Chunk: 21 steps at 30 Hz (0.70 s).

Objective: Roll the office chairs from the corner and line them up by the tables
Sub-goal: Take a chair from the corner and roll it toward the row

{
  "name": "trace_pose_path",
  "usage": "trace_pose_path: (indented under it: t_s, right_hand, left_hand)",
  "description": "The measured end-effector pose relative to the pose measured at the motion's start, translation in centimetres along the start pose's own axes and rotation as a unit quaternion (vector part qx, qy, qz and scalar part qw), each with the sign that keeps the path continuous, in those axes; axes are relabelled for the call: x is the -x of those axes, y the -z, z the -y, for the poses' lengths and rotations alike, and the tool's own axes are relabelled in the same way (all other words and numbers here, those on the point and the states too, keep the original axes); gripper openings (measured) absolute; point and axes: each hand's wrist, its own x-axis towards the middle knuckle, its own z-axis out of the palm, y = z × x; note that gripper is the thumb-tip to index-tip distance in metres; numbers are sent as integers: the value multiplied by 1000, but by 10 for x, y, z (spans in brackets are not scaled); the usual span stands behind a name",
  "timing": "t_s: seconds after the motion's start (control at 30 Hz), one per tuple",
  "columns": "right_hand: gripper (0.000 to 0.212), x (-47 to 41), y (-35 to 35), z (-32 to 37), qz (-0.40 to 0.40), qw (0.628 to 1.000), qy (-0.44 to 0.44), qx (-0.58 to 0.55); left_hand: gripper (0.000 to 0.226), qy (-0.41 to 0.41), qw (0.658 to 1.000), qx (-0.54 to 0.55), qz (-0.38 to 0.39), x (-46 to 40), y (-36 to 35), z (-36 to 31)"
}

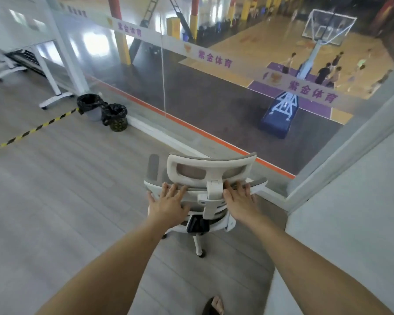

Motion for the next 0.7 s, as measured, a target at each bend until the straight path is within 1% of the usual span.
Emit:
trace_pose_path:
  t_s: [0.13,0.3,0.57,0.63,0.7]
  right_hand:
    - [57,2,-28,67,29,998,39,36]
    - [59,-4,-56,148,55,989,98,92]
    - [59,-50,-101,283,85,971,178,138]
    - [68,-68,-116,317,90,968,198,126]
    - [80,-89,-132,353,84,966,217,115]
  left_hand:
    - [70,65,998,12,-21,43,2,62]
    - [73,139,988,62,-39,82,-1,135]
    - [83,224,970,83,-38,97,19,254]
    - [83,241,965,92,-46,97,24,283]
    - [83,255,962,79,-54,96,33,316]
